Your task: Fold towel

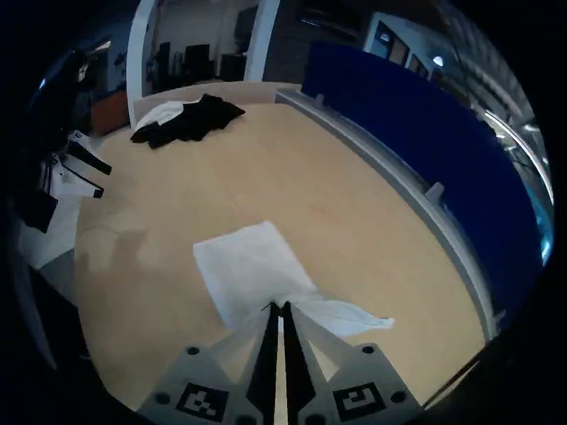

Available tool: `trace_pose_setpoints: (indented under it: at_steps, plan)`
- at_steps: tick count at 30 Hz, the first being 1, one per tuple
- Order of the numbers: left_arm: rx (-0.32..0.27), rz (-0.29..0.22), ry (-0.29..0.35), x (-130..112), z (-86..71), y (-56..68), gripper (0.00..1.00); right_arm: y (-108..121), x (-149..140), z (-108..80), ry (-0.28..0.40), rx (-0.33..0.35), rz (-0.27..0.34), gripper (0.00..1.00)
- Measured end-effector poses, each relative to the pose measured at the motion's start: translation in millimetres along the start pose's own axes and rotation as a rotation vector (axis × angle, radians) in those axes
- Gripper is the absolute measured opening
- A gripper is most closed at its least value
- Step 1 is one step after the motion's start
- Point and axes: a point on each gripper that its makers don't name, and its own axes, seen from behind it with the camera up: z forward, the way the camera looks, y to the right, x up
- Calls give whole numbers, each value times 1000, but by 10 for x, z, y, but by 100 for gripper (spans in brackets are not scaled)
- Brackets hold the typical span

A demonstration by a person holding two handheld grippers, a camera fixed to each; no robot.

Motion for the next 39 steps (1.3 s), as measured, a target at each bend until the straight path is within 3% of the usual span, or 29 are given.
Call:
trace_pose_setpoints:
  at_steps: [9,18,26,28,33,38,39]
  plan:
    - [30,-12,28,3,-127,-109,87,-425,300,492,0,73,-63,4]
    - [57,-62,35,-109,-193,-229,87,-912,206,1202,-37,159,1,5]
    - [60,-76,42,-107,-206,-261,87,-1030,112,1330,-59,176,40,8]
    - [59,-75,42,-100,-199,-262,87,-1021,117,1324,-58,172,42,13]
    - [54,-71,41,-80,-185,-255,87,-962,135,1299,-56,153,49,36]
    - [48,-72,42,-68,-182,-238,87,-953,145,1231,-48,157,67,71]
    - [47,-73,42,-67,-181,-234,87,-955,145,1215,-46,159,71,73]
